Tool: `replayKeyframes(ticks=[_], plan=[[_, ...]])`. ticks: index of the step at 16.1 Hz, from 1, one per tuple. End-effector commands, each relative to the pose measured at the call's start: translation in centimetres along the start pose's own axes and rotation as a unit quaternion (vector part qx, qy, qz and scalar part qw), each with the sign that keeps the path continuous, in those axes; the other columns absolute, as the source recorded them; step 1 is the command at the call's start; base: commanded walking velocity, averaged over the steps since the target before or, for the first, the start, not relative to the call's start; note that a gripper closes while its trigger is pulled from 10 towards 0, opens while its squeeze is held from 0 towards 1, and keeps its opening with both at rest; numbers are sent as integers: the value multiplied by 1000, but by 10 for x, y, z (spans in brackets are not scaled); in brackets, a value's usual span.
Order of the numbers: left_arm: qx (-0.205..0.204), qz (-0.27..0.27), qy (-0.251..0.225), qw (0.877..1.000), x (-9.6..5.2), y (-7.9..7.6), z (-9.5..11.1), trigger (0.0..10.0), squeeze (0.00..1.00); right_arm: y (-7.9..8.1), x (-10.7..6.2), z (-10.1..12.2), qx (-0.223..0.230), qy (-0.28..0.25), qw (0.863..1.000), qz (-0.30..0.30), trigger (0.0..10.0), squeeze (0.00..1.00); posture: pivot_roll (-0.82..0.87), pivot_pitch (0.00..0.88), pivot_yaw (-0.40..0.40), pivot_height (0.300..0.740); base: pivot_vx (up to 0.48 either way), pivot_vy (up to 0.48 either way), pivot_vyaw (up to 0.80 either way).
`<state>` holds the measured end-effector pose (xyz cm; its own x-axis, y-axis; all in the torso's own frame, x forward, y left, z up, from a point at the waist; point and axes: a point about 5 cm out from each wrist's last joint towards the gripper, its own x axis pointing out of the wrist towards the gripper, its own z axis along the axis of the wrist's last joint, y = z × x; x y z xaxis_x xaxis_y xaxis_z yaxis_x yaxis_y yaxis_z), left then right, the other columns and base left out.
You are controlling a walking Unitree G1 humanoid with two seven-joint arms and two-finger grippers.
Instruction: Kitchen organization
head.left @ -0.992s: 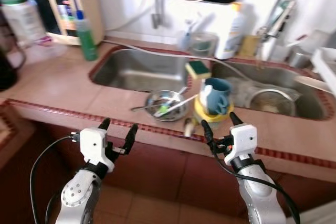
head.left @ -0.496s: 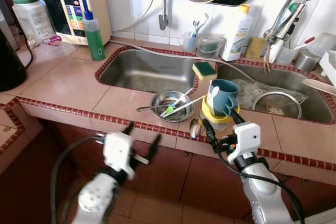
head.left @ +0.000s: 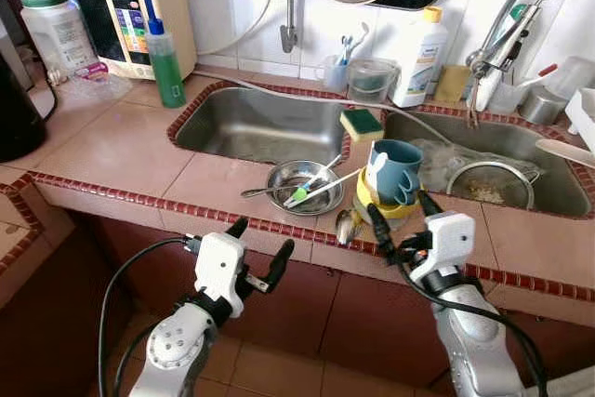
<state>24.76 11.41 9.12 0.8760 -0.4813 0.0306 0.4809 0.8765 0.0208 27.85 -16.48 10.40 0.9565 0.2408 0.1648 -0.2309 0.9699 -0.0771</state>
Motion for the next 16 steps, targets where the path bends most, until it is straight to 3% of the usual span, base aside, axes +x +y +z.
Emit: replayKeyframes(ticks=[1,4,11,16], plan=[[2,-2,-5,1000,-1,1,4,10000,0,-3,-1,1,-5,-4,1000,-15,10000,0,-143,0,-3,740,0,0,0],[1,-3,1,1000,-3,-1,3,10000,0,-2,-4,0,-2,-4,1000,-21,10000,0,-147,0,3,740,0,0,0],[16,-28,5,999,-3,-8,5,10000,0,-14,8,13,9,-28,999,-43,10000,0,-141,0,15,740,0,0,0],[14,-31,3,999,-2,-11,8,10000,0,-17,17,10,46,-24,997,-59,10000,0,-133,0,24,740,0,0,0]])
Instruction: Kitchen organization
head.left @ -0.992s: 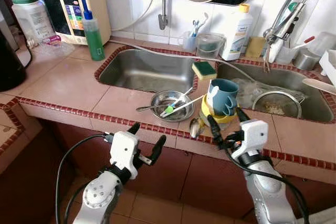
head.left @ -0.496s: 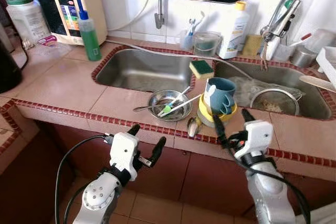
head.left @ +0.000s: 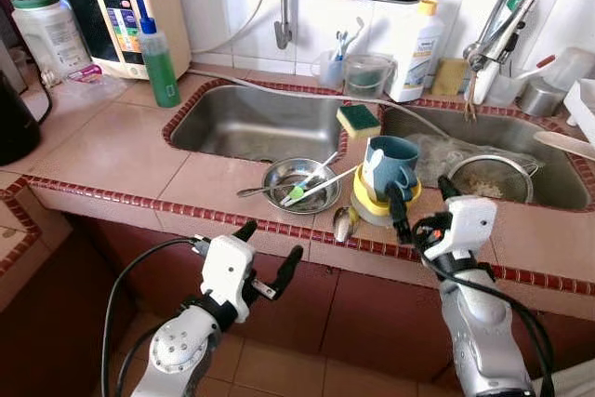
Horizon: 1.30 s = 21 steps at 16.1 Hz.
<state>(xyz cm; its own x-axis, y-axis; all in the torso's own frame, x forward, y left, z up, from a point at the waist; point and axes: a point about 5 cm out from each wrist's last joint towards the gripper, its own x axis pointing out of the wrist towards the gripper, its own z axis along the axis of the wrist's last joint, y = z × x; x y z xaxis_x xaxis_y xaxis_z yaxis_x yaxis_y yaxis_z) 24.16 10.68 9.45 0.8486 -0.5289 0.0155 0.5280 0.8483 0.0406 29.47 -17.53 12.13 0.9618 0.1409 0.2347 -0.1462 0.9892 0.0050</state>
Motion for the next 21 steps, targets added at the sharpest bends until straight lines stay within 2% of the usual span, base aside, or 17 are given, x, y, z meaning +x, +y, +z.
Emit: replayKeyframes(ticks=[1,3,4,5,6,7,8,21], plan=[[4,-2,-4,1000,0,-2,4,10000,0,-2,3,-4,20,11,1000,-13,10000,0,-133,0,25,740,0,0,0],[1,-2,-6,1000,1,-4,6,10000,0,1,8,-8,34,18,999,-18,10000,0,-126,0,26,740,0,0,0],[1,-2,-8,1000,2,-5,7,10000,0,2,10,-10,39,20,999,-18,8275,0,-125,0,25,740,0,0,0],[0,-1,-8,1000,2,-5,7,10000,0,3,11,-11,44,23,999,-18,7843,0,-122,0,26,740,0,0,0],[0,-1,-8,1000,2,-5,7,10000,0,3,12,-11,47,25,998,-18,3216,0,-122,0,26,740,0,0,0],[0,1,-8,1000,1,-4,7,10000,0,3,14,-12,51,27,998,-20,2196,0,-118,0,24,740,0,0,0],[0,2,-7,1000,1,-4,7,10000,0,3,15,-13,54,28,998,-22,0,0,-114,0,23,740,0,0,0],[-2,16,-8,1000,-1,-4,9,10000,0,2,25,-15,78,31,996,-33,0,0,-95,0,9,740,0,0,0]])
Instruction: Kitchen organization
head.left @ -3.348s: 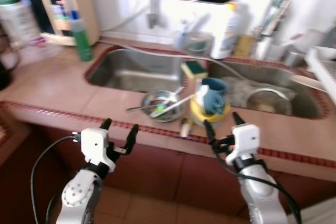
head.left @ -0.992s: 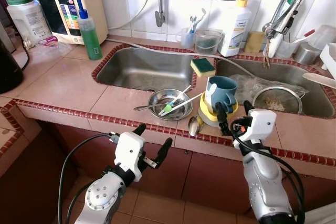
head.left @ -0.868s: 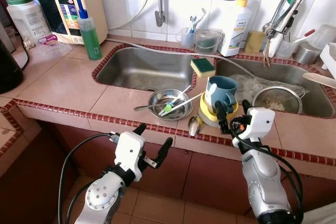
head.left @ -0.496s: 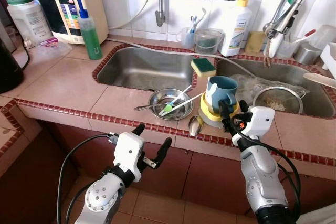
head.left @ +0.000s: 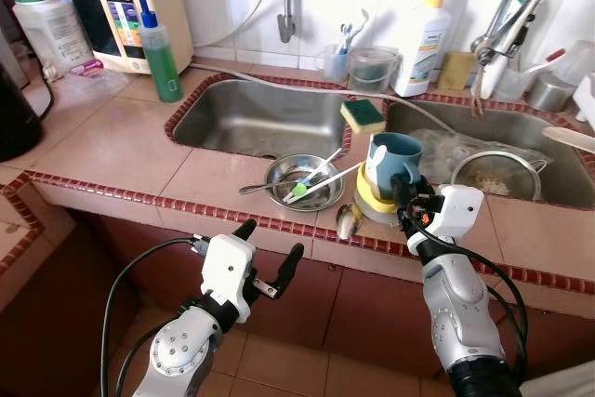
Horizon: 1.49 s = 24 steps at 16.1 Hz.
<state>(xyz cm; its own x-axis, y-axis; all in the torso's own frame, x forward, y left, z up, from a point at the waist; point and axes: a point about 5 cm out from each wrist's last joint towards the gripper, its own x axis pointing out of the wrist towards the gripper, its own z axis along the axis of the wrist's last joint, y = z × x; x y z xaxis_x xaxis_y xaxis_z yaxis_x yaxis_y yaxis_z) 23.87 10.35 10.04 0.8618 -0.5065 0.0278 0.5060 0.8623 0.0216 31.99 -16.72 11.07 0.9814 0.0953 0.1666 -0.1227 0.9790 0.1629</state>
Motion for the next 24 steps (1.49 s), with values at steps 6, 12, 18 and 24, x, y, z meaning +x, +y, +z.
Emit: replayKeyframes(ticks=[6,12,18,24], plan=[[6,3,-2,1000,0,0,3,10000,0,-4,4,3,-2,-5,1000,-5,0,0,-92,0,6,740,0,0,0],[5,5,-1,1000,-1,0,3,10000,0,-2,4,4,-13,-13,1000,1,0,0,-91,0,6,740,0,0,0],[21,-34,3,999,-7,-9,4,10000,0,-2,5,4,-35,-15,999,7,0,0,-90,0,0,740,0,0,0],[38,-55,0,998,-7,-10,9,10000,0,-1,6,9,-41,-32,999,18,0,0,-94,0,1,740,0,0,0]])
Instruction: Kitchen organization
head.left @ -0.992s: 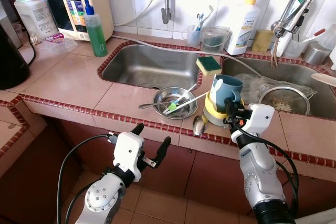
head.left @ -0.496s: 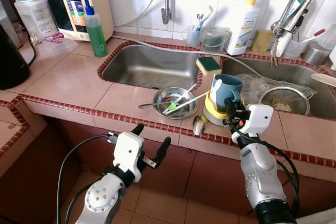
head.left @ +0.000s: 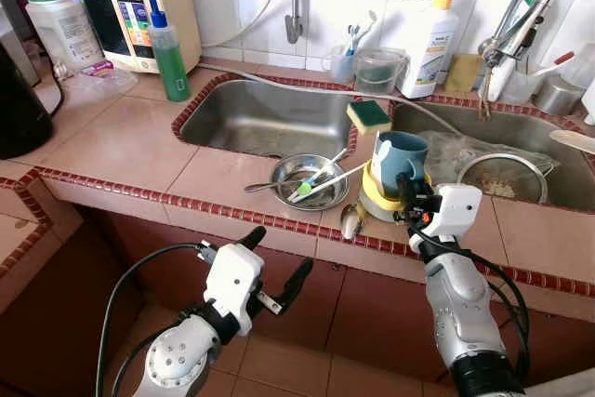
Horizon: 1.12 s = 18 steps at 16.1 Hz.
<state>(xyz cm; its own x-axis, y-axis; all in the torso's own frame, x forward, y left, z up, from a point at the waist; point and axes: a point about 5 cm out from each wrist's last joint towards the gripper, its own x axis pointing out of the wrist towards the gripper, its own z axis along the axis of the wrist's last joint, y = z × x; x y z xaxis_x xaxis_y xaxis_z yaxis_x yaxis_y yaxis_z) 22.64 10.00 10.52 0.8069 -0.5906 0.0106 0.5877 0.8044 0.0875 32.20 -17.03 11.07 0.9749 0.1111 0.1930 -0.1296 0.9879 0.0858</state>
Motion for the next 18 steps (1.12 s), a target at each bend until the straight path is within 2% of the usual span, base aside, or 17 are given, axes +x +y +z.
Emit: replayKeyframes(ticks=[1,2,3,6,12,14,16,18], plan=[[7,-6,-5,1000,2,0,5,10000,0,3,5,13,-17,-33,999,16,588,0,-96,0,2,740,0,0,0],[7,-6,-5,1000,2,0,5,10000,0,3,5,15,-21,-37,999,19,3608,0,-98,0,3,740,0,0,0],[9,-5,-4,1000,2,1,5,10000,0,1,4,19,-26,-49,998,14,10000,0,-98,0,2,740,0,0,0],[11,1,-3,1000,2,5,5,10000,0,-1,4,27,-29,-65,997,13,10000,0,-101,0,4,740,0,0,0],[3,15,-11,1000,5,13,9,10000,0,1,12,57,-48,-118,992,22,10000,0,-110,0,6,740,0,0,0],[-10,48,-28,998,12,31,18,10000,0,6,16,70,-69,-136,987,48,10000,0,-110,0,1,740,0,0,0],[0,87,-32,996,15,51,22,10000,0,8,16,73,-79,-138,986,56,10000,0,-110,0,-2,740,0,0,0],[-1,94,-40,995,16,57,26,10000,0,9,16,75,-79,-139,985,59,10000,0,-114,0,-2,740,0,0,0]])
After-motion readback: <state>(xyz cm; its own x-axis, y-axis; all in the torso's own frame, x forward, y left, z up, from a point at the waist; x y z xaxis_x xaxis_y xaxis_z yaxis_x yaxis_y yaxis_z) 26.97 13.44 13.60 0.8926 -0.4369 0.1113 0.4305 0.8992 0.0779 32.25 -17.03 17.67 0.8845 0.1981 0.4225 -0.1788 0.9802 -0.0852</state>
